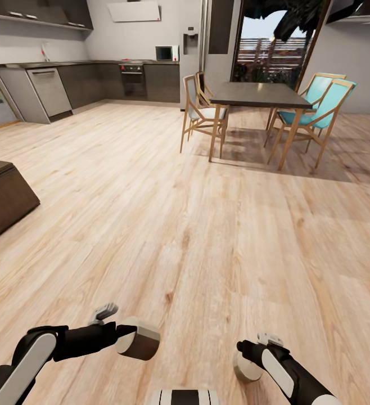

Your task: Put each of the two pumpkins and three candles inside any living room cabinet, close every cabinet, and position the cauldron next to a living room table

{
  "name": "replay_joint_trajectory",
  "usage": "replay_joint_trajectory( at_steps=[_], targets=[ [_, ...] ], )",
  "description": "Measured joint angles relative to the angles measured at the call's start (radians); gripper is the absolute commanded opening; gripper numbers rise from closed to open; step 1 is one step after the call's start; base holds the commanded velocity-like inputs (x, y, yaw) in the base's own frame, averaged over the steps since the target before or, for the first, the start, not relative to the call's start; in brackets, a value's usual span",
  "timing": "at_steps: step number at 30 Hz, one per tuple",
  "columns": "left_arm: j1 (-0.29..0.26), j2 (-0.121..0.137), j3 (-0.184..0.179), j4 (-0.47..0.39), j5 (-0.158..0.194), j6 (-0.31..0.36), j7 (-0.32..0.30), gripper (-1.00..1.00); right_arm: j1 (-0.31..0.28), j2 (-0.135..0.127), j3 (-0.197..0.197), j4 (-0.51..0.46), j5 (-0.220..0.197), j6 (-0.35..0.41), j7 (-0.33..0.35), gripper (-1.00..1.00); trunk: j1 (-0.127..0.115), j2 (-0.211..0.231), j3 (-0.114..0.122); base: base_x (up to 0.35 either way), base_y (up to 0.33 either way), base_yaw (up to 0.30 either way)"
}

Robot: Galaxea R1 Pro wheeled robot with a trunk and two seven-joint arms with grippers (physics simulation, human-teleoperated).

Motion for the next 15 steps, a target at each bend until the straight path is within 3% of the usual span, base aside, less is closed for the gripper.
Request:
replay_joint_trajectory(
  at_steps=[9,13,15],
  targets=[
    [0.0,0.001,0.0,0.001,0.001,0.0,0.0,-1.0,0.0,0.0,0.001,0.005,0.0,-0.011,0.0,1.0,0.0,0.0,0.0,0.014,-0.043,0.0],
    [0.0,0.002,0.002,0.001,0.0,0.0,-0.001,-1.0,0.0,0.0,0.001,0.053,0.003,-0.039,0.0,1.0,0.0,0.0,0.0,0.004,-0.014,0.0],
    [0.0,0.004,0.002,0.0,0.026,0.0,-0.002,-1.0,0.0,0.001,0.001,0.063,0.003,-0.045,0.001,1.0,0.0,0.0,0.0,0.001,-0.003,0.0]
  ],
)
